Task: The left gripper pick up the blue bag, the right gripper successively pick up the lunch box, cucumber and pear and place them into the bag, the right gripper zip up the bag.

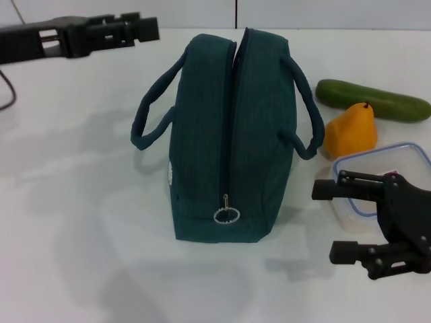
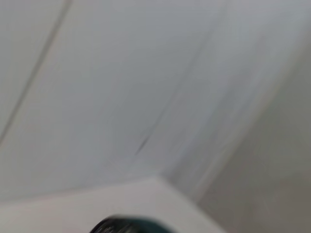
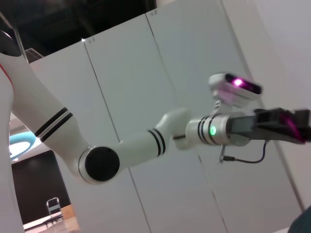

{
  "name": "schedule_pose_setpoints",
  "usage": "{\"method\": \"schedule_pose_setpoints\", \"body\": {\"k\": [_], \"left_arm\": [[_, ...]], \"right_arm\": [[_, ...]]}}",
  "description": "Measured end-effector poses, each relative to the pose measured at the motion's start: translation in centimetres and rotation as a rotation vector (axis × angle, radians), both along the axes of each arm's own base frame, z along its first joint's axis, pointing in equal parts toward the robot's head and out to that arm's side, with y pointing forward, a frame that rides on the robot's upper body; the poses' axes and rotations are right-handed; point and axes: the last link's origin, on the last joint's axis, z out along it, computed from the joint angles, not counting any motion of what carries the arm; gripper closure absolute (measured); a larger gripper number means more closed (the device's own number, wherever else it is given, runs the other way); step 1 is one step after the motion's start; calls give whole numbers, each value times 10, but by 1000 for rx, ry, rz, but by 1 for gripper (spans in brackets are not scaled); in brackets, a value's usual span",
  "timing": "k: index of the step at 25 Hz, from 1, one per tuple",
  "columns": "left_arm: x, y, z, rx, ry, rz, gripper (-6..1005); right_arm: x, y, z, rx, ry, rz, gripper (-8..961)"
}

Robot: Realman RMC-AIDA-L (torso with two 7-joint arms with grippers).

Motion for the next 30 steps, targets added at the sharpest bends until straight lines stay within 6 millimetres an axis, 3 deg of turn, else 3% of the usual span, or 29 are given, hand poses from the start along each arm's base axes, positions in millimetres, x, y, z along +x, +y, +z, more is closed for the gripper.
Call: {"method": "schedule_pose_setpoints", "body": {"k": [8,21,30], "left_arm": [[7,29,2,-159,231,319,213],[40,41,-40,-345,347,355,212],[47,47,-46,-342,381,353,212]], "right_arm": [[11,-5,5,39,3,-33,98],[22,-5,17,85,3,-67,98],[23,-5,15,94,-1,-75,99]]}}
